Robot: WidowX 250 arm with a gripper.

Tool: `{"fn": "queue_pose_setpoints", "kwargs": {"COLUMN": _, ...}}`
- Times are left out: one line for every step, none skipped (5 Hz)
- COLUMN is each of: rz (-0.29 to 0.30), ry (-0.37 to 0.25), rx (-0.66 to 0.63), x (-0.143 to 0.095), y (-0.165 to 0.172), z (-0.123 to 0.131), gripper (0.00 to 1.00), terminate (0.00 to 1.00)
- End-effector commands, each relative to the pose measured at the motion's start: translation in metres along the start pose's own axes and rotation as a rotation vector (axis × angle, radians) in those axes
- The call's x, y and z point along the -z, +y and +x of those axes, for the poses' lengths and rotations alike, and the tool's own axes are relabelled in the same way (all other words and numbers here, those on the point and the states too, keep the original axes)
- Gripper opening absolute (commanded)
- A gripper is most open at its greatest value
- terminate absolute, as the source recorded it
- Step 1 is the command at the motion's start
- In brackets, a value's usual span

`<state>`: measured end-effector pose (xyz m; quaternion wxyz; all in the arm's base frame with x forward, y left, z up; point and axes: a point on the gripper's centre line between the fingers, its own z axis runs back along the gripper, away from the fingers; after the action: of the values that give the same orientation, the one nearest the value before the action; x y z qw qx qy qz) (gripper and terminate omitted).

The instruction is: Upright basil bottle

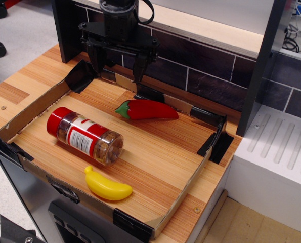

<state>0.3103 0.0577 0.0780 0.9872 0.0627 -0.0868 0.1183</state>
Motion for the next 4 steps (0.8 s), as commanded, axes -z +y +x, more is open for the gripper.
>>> {"fn": "queue_pose_setpoints", "kwargs": {"rz": 0.000, "ry": 0.000, "rx": 0.000, "x": 0.000, "y": 0.000, "z": 0.000, "gripper": 1.00, "terminate": 0.00}}
{"fn": "queue_pose_setpoints", "kwargs": {"rz": -0.025, "ry": 0.057, "rx": -0.235, "x": -0.021, "y": 0.023, "z": 0.001, "gripper": 1.00, "terminate": 0.00}}
{"fn": "queue_pose_setpoints", "kwargs": {"rz": -0.027, "ry": 0.102, "rx": -0.482, "x": -0.033, "y": 0.042, "z": 0.002, "gripper": 1.00, "terminate": 0.00}}
{"fn": "queue_pose_setpoints", "kwargs": {"rz": 0.029, "ry": 0.165, "rx": -0.723, "x": -0.034, "y": 0.057, "z": -0.006, "gripper": 1.00, "terminate": 0.00}}
